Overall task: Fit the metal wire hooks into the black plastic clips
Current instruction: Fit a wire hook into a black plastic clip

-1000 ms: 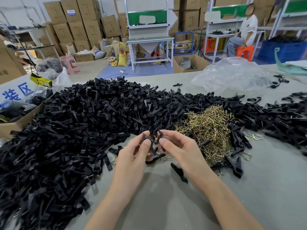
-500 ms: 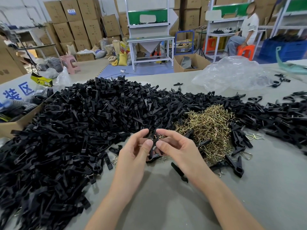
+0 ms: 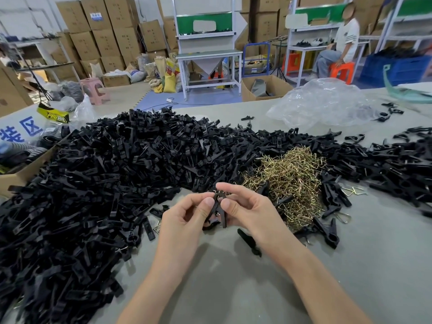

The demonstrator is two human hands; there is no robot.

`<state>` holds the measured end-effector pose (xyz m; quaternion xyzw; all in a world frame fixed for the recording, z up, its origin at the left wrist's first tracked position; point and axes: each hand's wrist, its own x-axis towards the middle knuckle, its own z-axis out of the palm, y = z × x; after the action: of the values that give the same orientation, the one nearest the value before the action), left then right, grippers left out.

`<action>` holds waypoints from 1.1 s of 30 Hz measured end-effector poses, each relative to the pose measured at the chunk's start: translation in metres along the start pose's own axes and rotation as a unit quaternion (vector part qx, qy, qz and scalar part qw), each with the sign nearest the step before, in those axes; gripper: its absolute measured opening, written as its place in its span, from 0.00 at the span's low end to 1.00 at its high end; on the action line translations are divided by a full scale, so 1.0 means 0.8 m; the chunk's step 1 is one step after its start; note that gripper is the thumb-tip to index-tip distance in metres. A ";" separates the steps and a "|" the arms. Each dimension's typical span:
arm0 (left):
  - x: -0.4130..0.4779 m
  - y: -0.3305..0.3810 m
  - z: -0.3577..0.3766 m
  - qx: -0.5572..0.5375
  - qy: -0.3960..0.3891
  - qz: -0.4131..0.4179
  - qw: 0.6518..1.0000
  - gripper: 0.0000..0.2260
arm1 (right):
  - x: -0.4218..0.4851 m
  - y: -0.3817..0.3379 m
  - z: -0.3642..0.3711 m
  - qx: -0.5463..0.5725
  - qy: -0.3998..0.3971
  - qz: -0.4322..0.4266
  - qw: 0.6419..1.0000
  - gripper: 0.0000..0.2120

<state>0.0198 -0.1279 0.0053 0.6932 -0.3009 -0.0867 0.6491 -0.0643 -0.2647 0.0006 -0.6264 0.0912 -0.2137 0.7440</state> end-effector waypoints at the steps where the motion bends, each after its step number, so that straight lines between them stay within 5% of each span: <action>1: -0.001 0.001 0.001 0.000 -0.003 0.004 1.000 0.06 | -0.001 -0.001 0.000 -0.006 -0.008 -0.001 1.000 0.14; 7: -0.005 -0.002 0.011 -0.024 0.031 -0.007 0.999 0.09 | 0.000 -0.014 -0.014 -0.003 0.031 -0.027 0.999 0.11; 12: -0.015 -0.016 0.030 0.195 -0.051 0.079 0.976 0.08 | 0.004 -0.030 -0.057 0.248 0.192 -0.031 0.949 0.08; 16: 0.016 -0.014 0.056 0.323 -0.061 0.162 0.930 0.10 | 0.005 -0.034 -0.073 0.355 0.245 -0.024 0.902 0.11; 23: 0.073 0.004 0.096 0.527 -0.149 0.128 0.827 0.14 | 0.006 -0.032 -0.074 0.370 0.252 -0.020 0.894 0.12; 29: 0.075 0.007 0.094 0.579 -0.144 0.175 0.783 0.08 | 0.007 -0.031 -0.075 0.357 0.258 -0.014 0.898 0.12; 33: 0.071 0.009 0.085 0.561 -0.151 0.180 0.794 0.08 | 0.005 -0.032 -0.072 0.348 0.255 -0.016 0.902 0.12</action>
<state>0.0286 -0.2152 0.0181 0.8473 -0.5101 0.1118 0.0964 -0.0892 -0.3211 0.0146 -0.2533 0.1876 -0.3964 0.8623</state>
